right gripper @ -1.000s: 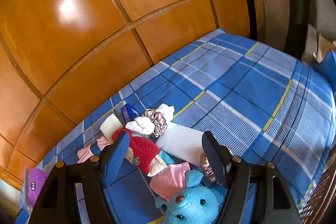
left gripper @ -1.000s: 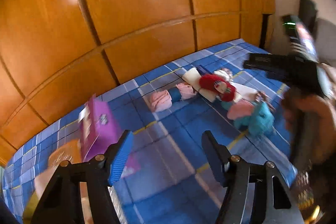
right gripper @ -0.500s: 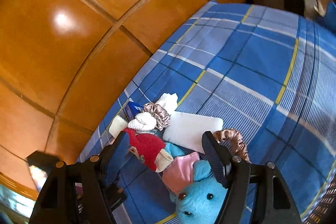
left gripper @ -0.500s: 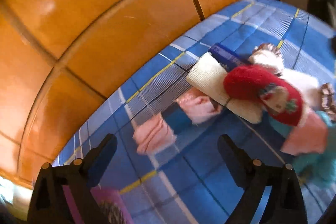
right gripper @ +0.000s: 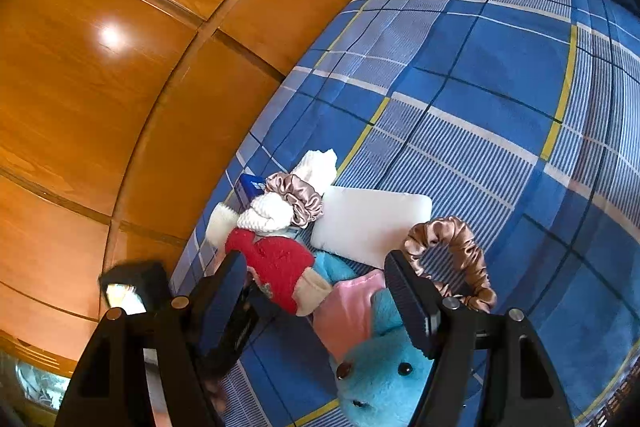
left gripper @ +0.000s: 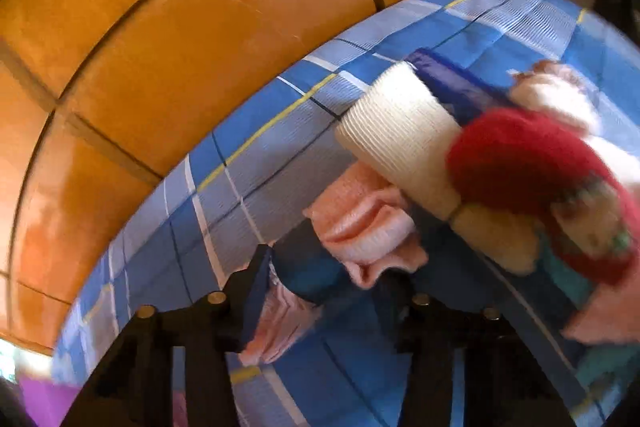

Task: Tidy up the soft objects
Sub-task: 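Move the left gripper to the pile and grasp the pink towel roll, then grasp the beige mesh roll with the right gripper while the left gripper holds the pink towel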

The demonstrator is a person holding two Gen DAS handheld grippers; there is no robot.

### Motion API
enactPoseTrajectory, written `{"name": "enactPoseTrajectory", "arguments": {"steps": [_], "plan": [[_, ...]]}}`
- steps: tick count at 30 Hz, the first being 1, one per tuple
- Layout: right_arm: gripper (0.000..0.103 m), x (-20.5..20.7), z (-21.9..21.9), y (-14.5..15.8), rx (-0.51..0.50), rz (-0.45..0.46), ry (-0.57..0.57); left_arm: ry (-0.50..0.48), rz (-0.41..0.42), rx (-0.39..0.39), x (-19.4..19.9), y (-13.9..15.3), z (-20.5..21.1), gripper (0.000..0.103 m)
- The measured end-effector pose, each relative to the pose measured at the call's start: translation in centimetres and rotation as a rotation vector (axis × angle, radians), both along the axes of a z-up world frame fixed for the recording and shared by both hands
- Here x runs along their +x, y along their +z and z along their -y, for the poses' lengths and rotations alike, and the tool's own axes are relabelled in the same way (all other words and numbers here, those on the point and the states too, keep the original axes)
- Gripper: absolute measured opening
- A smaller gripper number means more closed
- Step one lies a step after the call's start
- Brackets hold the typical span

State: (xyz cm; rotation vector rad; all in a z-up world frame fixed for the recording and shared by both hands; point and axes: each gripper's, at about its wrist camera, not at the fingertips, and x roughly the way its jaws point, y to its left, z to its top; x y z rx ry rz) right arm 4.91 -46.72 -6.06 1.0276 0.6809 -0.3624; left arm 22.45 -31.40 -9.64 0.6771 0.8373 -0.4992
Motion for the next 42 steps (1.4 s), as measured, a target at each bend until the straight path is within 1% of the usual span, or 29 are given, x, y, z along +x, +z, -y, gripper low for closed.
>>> {"name": "enactPoseTrajectory", "arguments": {"steps": [2,4,7,9,15,18,20,22,23,25,27,29,31,32,34,36,37,38,39,40,42], "plan": [[0.073,-0.2,0.1,0.1,0.003,0.017,-0.005,0.030,-0.034,-0.045,-1.3,0.6,-1.7,0.046],[0.073,-0.3,0.2,0.1,0.007,0.022,-0.014,0.057,-0.058,-0.074,-3.2,0.9,-3.5,0.046],[0.073,-0.5,0.3,0.2,0.006,0.025,-0.020,0.081,-0.081,-0.100,-6.7,0.9,-6.4,0.047],[0.073,-0.4,0.2,0.3,-0.001,0.023,-0.010,0.085,-0.080,-0.111,-9.3,0.8,-8.0,0.047],[0.073,1.8,-2.0,0.3,-0.032,0.001,0.145,0.083,-0.081,-0.160,-15.3,1.1,-13.4,0.046],[0.073,2.9,-3.5,0.1,-0.035,-0.016,0.239,0.091,-0.086,-0.185,-16.7,1.3,-15.6,0.046],[0.073,4.1,-4.9,-0.4,-0.023,-0.044,0.325,0.095,-0.085,-0.200,-17.4,1.2,-16.8,0.046],[0.072,4.9,-6.3,-0.8,-0.008,-0.064,0.375,0.089,-0.078,-0.212,-18.2,1.3,-17.9,0.046],[0.073,5.4,-7.0,-0.9,-0.020,-0.080,0.390,0.081,-0.073,-0.216,-18.2,1.2,-18.1,0.046],[0.076,6.5,-7.8,-1.0,-0.044,-0.109,0.392,0.061,-0.060,-0.225,-18.6,1.0,-18.5,0.046],[0.084,7.7,-8.3,-1.4,-0.043,-0.138,0.367,0.046,-0.044,-0.228,-19.2,0.9,-18.8,0.046],[0.084,9.4,-8.7,-1.8,-0.066,-0.187,0.352,0.036,-0.035,-0.236,-19.3,0.9,-19.0,0.046],[0.084,10.9,-8.7,-2.7,-0.062,-0.244,0.327,0.036,-0.036,-0.250,-19.5,1.0,-19.3,0.046],[0.084,12.0,-8.9,-3.5,-0.057,-0.295,0.330,0.038,-0.041,-0.261,-19.5,1.1,-19.5,0.046],[0.084,13.1,-9.1,-4.3,-0.086,-0.356,0.326,0.037,-0.045,-0.280,-19.3,1.0,-19.8,0.046],[0.084,14.1,-9.4,-4.7,-0.120,-0.377,0.315,0.037,-0.045,-0.294,-19.4,1.0,-20.0,0.046],[0.083,14.5,-9.5,-4.7,-0.146,-0.383,0.316,0.036,-0.045,-0.298,-19.5,1.0,-20.1,0.046],[0.076,15.0,-9.9,-4.7,-0.181,-0.396,0.330,0.036,-0.044,-0.300,-19.6,1.0,-20.1,0.047],[0.055,15.3,-10.4,-4.6,-0.226,-0.417,0.353,0.034,-0.045,-0.303,-19.5,1.0,-20.2,0.047],[0.055,15.6,-11.4,-4.4,-0.302,-0.443,0.411,0.032,-0.045,-0.305,-19.5,0.9,-20.3,0.047],[0.051,15.4,-12.6,-4.3,-0.333,-0.426,0.514,0.031,-0.042,-0.307,-19.5,0.8,-20.3,0.047]]}}
